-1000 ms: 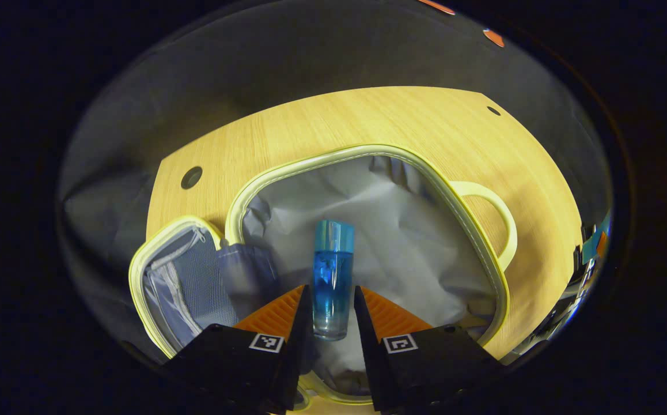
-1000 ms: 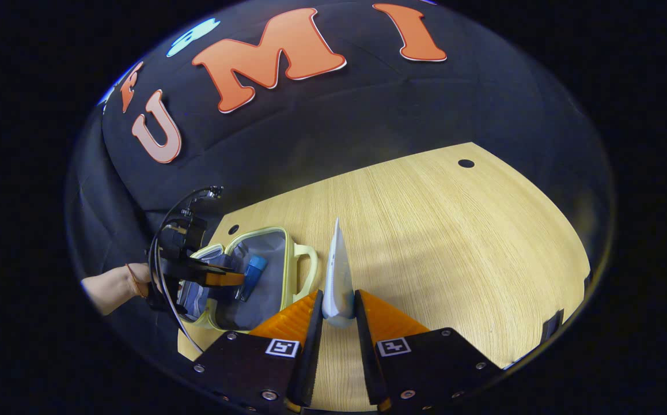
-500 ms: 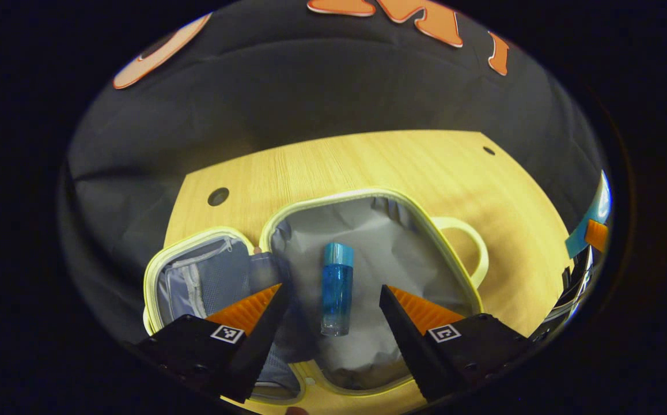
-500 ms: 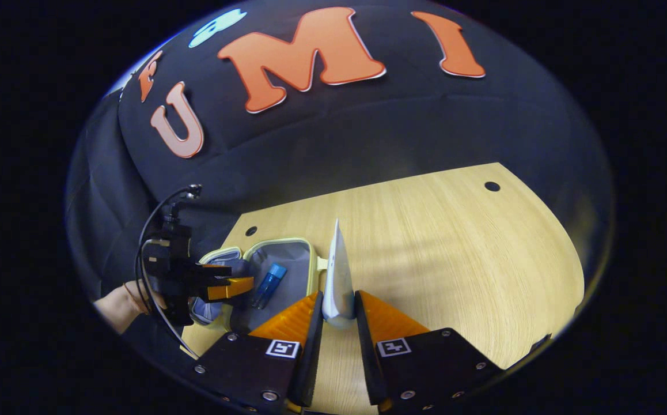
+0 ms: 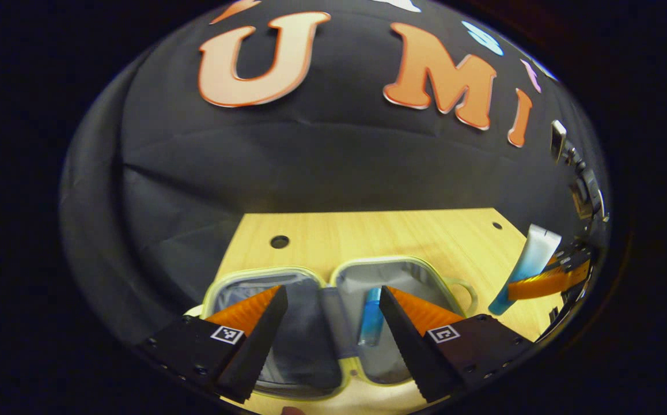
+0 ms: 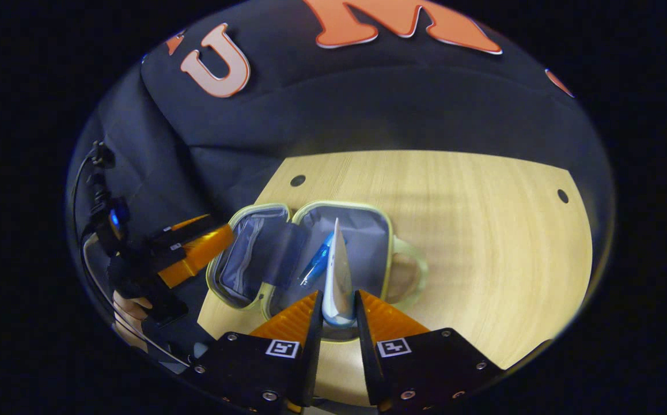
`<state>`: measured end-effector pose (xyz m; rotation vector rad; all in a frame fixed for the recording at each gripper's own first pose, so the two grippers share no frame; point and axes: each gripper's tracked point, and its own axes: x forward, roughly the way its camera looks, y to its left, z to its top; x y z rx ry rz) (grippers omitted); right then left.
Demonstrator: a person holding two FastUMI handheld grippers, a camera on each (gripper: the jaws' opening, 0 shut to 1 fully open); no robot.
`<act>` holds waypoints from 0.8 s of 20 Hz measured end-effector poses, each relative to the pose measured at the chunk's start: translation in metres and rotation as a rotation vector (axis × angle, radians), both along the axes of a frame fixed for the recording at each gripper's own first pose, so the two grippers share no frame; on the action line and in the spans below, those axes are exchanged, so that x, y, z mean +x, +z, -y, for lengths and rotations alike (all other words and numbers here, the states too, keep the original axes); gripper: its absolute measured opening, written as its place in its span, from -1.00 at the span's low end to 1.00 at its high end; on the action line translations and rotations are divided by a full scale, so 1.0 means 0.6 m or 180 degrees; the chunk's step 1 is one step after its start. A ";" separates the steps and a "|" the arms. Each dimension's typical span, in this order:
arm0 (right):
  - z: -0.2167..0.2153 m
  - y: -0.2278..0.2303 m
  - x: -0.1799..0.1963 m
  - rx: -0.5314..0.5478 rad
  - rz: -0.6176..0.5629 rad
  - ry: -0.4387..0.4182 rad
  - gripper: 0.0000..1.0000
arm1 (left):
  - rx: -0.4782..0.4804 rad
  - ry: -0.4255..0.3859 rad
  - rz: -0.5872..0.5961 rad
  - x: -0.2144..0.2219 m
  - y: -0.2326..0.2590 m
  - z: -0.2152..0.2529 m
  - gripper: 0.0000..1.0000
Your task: First open the suitcase, pack the skin care products into it, and then close the suitcase.
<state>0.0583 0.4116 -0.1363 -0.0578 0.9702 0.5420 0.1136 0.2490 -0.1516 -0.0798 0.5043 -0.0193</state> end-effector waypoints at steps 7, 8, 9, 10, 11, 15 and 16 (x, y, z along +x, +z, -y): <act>-0.035 -0.123 0.021 -0.0306 -0.0734 -0.0075 -0.29 | -0.0006 0.0382 -0.0100 -0.065 -0.035 -0.108 0.96; -0.035 -0.142 0.032 -0.0366 -0.0756 -0.0107 -0.30 | 0.0039 0.0432 -0.0124 -0.072 -0.042 -0.123 0.97; -0.036 -0.161 0.038 -0.0418 -0.0769 -0.0135 -0.30 | 0.0071 0.0464 -0.0151 -0.079 -0.049 -0.137 0.97; -0.034 -0.172 0.045 -0.0446 -0.0788 -0.0162 -0.30 | 0.0079 0.0492 -0.0185 -0.086 -0.054 -0.145 0.97; -0.033 -0.180 0.051 -0.0460 -0.0817 -0.0185 -0.29 | 0.0063 0.0513 -0.0216 -0.090 -0.059 -0.149 0.96; -0.042 -0.194 0.070 -0.0429 -0.0804 -0.0292 -0.29 | -0.0027 0.0567 -0.0319 -0.101 -0.080 -0.159 0.96; -0.040 -0.197 0.072 -0.0452 -0.0798 -0.0298 -0.29 | -0.0038 0.0571 -0.0342 -0.104 -0.084 -0.160 0.96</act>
